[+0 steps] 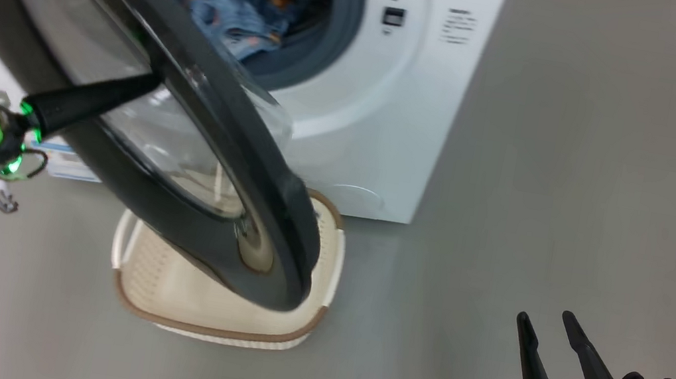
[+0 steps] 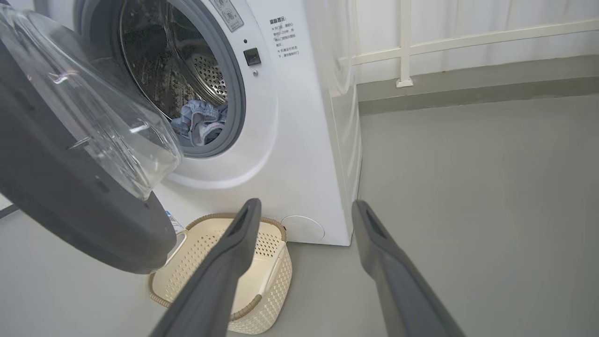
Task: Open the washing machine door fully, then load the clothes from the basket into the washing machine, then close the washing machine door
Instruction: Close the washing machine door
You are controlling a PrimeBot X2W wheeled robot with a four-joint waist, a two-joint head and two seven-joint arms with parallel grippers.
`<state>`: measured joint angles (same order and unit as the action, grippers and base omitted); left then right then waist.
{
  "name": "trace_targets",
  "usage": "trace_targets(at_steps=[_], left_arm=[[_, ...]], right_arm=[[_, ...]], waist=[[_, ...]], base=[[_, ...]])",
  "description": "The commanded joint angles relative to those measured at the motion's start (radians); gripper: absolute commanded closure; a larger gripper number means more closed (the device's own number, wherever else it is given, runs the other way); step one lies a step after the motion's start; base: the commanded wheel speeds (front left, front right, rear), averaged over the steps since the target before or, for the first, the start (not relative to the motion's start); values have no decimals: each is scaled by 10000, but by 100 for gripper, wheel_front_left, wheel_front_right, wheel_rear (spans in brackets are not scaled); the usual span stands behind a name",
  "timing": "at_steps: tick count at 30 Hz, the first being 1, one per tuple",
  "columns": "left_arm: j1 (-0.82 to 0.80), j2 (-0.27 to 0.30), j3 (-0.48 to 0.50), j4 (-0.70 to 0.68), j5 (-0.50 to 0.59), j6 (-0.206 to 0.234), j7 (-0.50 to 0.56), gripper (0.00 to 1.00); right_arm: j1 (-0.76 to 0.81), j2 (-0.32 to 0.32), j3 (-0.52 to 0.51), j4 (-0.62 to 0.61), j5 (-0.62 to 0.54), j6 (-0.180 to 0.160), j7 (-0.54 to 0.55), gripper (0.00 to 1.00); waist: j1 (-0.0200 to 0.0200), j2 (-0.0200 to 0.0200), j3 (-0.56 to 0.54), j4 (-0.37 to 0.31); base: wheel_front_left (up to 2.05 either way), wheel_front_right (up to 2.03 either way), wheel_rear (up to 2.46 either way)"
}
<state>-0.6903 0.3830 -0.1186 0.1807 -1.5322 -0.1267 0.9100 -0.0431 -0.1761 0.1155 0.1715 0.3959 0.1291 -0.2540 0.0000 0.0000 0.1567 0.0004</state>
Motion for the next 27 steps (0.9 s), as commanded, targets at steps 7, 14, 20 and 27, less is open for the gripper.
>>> trace_targets(at_steps=[7,14,20,27], left_arm=[[-565,448,435,28,141,-40,-472,100],[-337,549,416,-50,70,-40,-595,100],[327,719,482,-279,77,-40,-886,100],[1581,889,599,-617,108,-40,-1373,100]], right_arm=[[-208,-1,69,-296,-169,16,-78,0],[-204,-16,31,-271,-195,16,-78,0],[-139,-77,4,-237,-181,16,-78,0],[64,-166,-17,-240,-138,16,-78,0]], waist=[[0,0,178,-520],[0,0,68,-289],[0,0,-134,-40],[0,0,-413,218]], base=[[0,0,0],[0,0,0],[0,0,0],[0,0,0]])
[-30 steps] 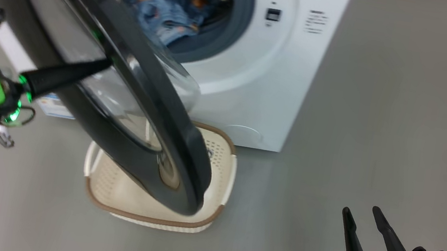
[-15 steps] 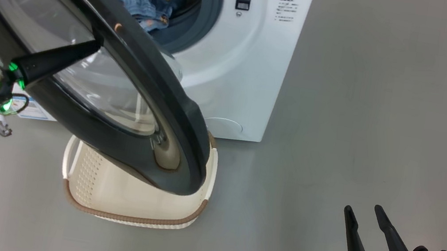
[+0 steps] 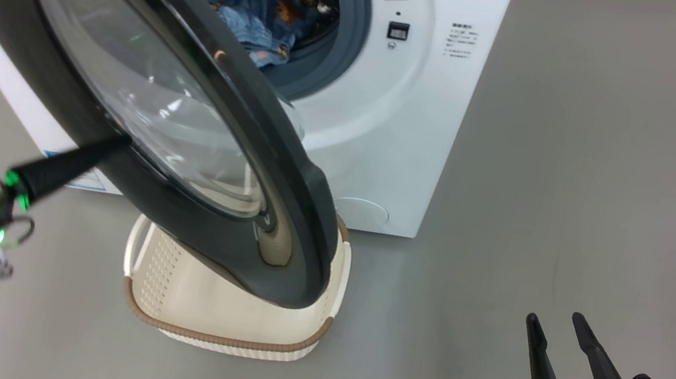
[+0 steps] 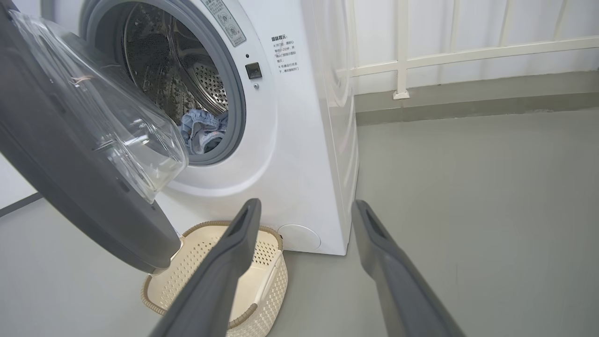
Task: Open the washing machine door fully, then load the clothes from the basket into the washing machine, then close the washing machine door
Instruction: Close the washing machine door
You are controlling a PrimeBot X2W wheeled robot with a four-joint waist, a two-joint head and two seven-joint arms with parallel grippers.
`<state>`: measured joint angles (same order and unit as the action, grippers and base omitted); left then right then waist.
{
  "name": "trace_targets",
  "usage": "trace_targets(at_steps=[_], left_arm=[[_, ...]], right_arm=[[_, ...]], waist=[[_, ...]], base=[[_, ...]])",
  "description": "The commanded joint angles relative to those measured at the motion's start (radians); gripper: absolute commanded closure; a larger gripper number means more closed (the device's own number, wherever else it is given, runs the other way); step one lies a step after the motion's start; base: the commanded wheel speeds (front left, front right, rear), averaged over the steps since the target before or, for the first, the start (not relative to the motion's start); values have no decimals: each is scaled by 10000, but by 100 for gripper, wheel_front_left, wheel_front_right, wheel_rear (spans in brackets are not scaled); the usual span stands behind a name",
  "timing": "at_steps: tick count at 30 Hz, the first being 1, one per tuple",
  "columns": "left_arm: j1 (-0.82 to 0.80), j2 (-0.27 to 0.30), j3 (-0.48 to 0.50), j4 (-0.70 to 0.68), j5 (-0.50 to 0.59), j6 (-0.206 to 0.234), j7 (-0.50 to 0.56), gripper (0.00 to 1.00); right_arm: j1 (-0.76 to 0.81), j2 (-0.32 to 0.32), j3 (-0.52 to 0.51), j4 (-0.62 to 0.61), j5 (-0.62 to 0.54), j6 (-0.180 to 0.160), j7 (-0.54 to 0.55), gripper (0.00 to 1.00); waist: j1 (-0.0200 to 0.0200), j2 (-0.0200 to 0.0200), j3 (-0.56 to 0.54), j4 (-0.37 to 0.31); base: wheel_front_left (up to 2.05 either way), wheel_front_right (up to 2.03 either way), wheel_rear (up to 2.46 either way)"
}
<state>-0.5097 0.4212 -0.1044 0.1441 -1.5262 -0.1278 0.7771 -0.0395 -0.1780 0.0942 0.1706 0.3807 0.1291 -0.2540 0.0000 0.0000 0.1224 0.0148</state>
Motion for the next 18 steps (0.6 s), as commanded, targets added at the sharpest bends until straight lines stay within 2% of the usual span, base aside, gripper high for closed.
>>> trace_targets(at_steps=[1,4,5,7,8,9,10,18], left_arm=[[-34,536,429,-315,63,-29,-80,100],[526,522,431,-455,6,-29,-285,100],[714,522,440,-493,16,-29,-379,83],[1101,510,431,-570,64,-29,-592,65],[1299,515,428,-595,106,-29,-714,50],[1497,523,403,-615,167,-29,-842,14],[1699,520,369,-647,177,-29,-932,1],[2904,536,307,-607,501,-29,-2183,0]], right_arm=[[54,-159,190,-230,18,16,-78,0],[103,-186,192,-232,24,16,-78,0],[118,-192,190,-231,27,16,-78,0],[155,-202,188,-225,36,16,-78,0],[175,-211,189,-223,45,16,-78,0],[196,-219,185,-218,55,16,-78,0],[222,-229,183,-214,67,16,-78,0],[495,-380,190,-208,163,16,-78,0]], waist=[[0,0,-98,105],[0,0,-180,177],[0,0,-209,200],[0,0,-281,235],[0,0,-305,247],[0,0,-349,260],[0,0,-386,265],[0,0,-700,186]], base=[[0,0,0],[0,0,0],[0,0,0],[0,0,0],[0,0,0],[0,0,0],[0,0,0],[0,0,0]])
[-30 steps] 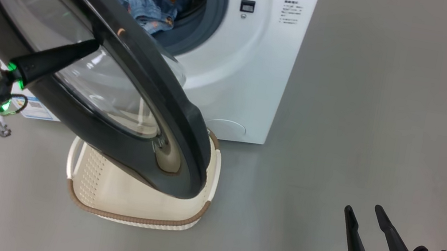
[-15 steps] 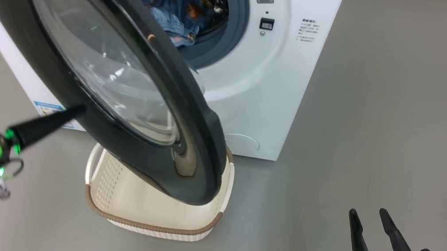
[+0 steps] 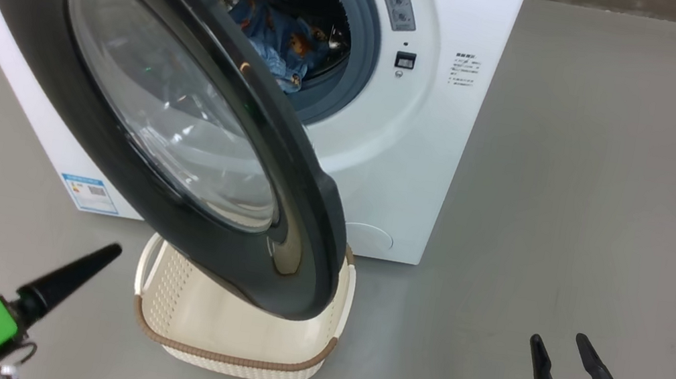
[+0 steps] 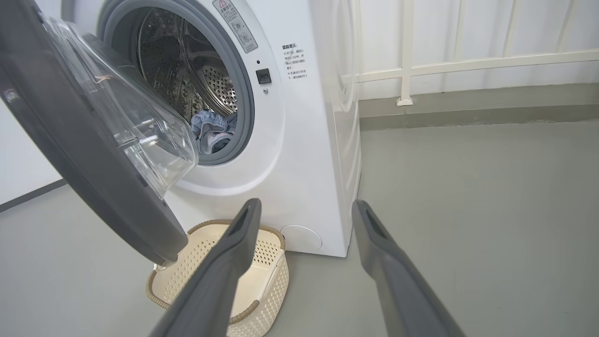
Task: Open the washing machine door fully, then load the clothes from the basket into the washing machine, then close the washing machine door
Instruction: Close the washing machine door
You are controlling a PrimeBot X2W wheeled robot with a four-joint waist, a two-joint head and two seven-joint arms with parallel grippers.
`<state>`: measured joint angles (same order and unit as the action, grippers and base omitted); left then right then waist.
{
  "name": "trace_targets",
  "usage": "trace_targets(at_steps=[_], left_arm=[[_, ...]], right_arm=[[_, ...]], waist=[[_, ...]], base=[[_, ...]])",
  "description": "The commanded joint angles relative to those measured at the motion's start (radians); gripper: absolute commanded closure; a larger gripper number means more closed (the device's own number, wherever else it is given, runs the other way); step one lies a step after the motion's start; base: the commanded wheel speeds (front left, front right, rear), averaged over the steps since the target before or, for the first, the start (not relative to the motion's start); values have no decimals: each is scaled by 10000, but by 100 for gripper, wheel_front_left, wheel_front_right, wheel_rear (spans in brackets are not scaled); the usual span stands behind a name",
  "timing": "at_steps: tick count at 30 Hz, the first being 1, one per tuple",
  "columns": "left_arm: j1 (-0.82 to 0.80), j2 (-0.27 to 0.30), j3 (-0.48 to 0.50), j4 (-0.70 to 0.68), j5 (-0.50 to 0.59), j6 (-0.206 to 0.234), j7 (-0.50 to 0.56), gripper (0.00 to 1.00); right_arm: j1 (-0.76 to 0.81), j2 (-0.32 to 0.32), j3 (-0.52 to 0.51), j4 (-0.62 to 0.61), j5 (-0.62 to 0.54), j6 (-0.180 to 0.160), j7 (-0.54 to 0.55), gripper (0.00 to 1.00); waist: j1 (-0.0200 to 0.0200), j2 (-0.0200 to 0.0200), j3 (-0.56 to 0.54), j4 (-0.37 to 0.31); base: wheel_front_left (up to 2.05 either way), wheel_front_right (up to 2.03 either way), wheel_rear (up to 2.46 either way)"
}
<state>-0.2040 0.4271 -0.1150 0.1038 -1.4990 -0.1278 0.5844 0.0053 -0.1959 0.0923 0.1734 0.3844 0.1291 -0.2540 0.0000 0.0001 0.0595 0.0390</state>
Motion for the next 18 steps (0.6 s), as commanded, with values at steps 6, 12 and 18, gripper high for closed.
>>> trace_targets(at_steps=[6,12,18], left_arm=[[462,557,173,-92,673,-29,-1802,0],[1025,706,-205,-48,1000,-29,-3683,0],[1487,1058,-1039,214,1381,-29,-5524,0]], right_arm=[[204,-315,191,-236,163,16,-78,0],[358,-400,93,-249,201,16,-78,0],[450,-436,54,-260,215,16,-78,0]], waist=[[0,-1,-246,-303],[0,-1,-339,-605],[0,-1,-361,-936]], base=[[0,0,0],[0,0,0],[0,0,0]])
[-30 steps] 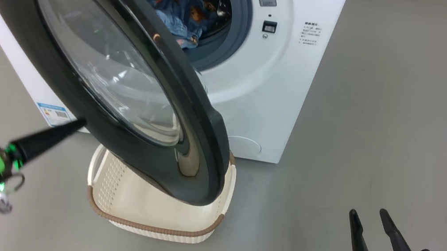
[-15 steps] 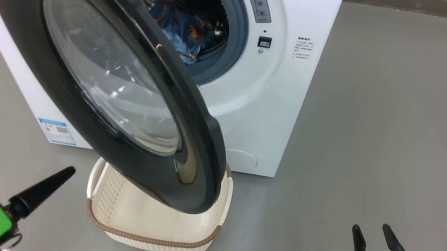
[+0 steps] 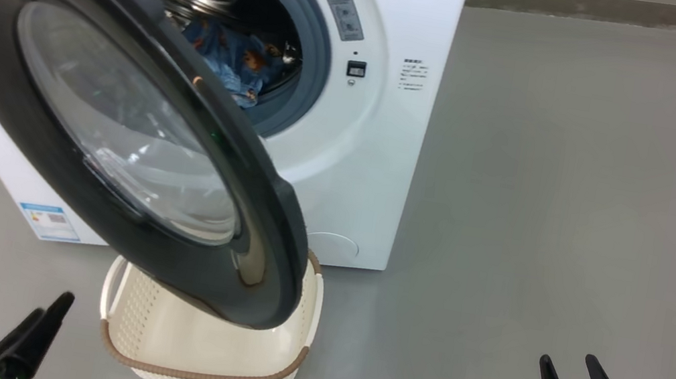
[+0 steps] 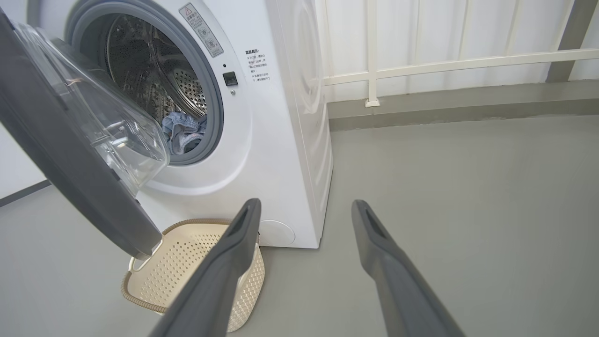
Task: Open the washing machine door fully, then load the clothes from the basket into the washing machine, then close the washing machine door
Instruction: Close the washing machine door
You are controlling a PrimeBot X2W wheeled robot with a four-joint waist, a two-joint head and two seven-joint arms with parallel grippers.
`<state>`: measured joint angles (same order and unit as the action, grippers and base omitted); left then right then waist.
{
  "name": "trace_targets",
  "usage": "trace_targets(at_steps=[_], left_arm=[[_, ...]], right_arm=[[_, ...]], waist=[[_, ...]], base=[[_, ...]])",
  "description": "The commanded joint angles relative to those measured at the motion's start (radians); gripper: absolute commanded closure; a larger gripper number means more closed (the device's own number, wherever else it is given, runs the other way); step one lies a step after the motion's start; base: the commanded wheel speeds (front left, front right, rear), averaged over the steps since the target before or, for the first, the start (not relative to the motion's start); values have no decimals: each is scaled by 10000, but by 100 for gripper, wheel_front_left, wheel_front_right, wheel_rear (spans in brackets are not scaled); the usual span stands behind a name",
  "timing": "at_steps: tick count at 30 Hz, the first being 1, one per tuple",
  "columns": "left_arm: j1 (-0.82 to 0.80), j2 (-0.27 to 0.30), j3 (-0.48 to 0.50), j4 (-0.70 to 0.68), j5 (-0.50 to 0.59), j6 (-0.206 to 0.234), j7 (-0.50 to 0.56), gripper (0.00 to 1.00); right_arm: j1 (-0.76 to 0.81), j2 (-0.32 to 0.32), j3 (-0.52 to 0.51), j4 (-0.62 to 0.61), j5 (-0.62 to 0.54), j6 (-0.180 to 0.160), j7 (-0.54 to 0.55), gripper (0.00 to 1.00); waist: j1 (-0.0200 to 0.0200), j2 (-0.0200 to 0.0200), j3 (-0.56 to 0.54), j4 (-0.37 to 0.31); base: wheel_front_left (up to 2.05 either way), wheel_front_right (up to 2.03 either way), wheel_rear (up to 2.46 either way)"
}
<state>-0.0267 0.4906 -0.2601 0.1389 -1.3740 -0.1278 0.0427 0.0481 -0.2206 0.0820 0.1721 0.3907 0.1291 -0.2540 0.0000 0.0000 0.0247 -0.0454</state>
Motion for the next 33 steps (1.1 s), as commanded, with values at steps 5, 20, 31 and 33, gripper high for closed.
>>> trace_targets(at_steps=[5,20,31,33], left_arm=[[-203,840,-450,253,655,-29,-1750,0],[-354,-54,652,1211,5102,-29,-3041,0],[131,-1115,1760,334,8137,-29,-3043,0],[169,-1170,1790,296,8297,-29,-3043,0]], right_arm=[[70,-215,110,-218,163,16,-78,0],[-13,-187,-206,-179,149,16,-78,0],[-74,-178,-430,-202,154,16,-78,0],[-74,-180,-435,-201,157,16,-78,0]], waist=[[0,0,13,-329],[0,0,44,-552],[0,0,-3,-485],[0,0,-3,-487]], base=[[0,0,0],[0,0,0],[0,0,0],[0,0,0]])
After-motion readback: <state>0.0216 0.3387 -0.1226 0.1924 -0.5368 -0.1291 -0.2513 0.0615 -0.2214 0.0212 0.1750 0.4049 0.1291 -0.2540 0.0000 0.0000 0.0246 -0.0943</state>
